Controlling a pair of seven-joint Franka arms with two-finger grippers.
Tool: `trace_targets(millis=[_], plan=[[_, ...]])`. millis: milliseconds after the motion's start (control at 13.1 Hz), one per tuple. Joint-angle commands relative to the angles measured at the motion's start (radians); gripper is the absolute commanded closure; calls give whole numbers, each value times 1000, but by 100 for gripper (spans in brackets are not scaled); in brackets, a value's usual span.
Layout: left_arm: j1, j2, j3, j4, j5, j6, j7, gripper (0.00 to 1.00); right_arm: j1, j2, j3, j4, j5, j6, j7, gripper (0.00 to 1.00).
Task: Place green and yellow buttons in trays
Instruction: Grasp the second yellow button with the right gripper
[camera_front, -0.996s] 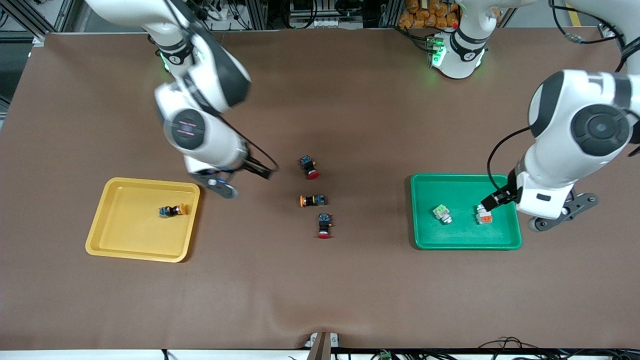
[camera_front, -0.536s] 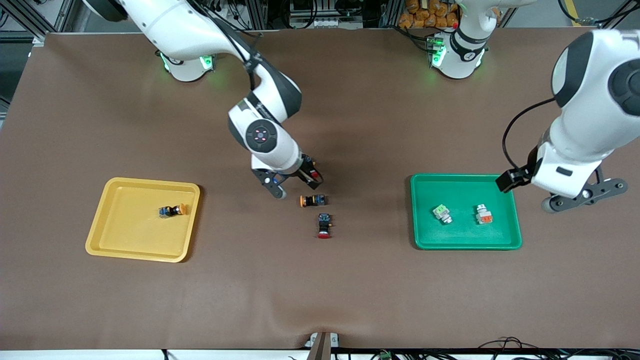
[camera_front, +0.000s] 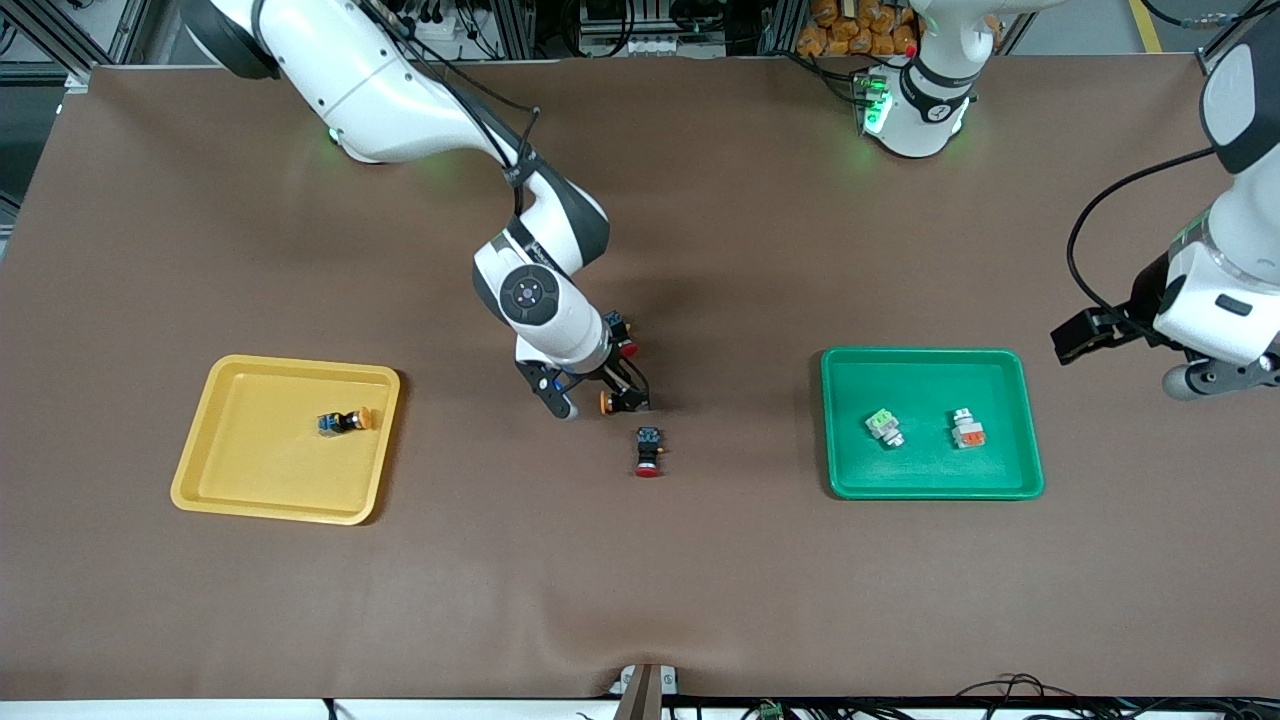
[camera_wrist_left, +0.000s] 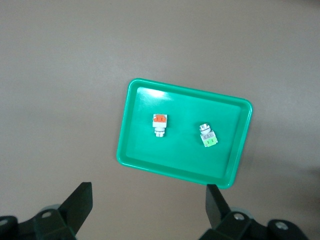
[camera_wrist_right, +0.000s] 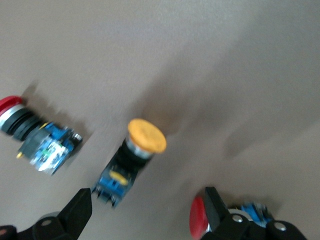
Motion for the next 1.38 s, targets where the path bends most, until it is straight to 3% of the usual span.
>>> trace_targets(millis=[0,460,843,919,996,1072,1149,1302], plan=[[2,-31,0,-10,-18,-32,24,0,-10,49,12,40,-59,25,14,0],[45,-67,-8,-30,-113,-80,69,0,-3,123,9,120,-90,47,23,0],[45,-96,-8,-28,-111,-107,84,0,5,138,7,128,-108,50,22,0],[42,-97,-8,-25,-111,-108,97,0,5,138,7,126,-119,50,22,6],[42,-97,-8,-22,-111,-108,112,0,4,138,7,126,-125,50,16,40],[42,-99,-9,-22,-111,-108,115,0,4,138,7,126,-122,48,16,87],[42,-108,-8,-24,-110,-108,117,0,4,138,9,126,-122,48,17,100],[42,-111,-8,-25,-111,-115,118,0,4,133,9,126,-124,47,13,100]])
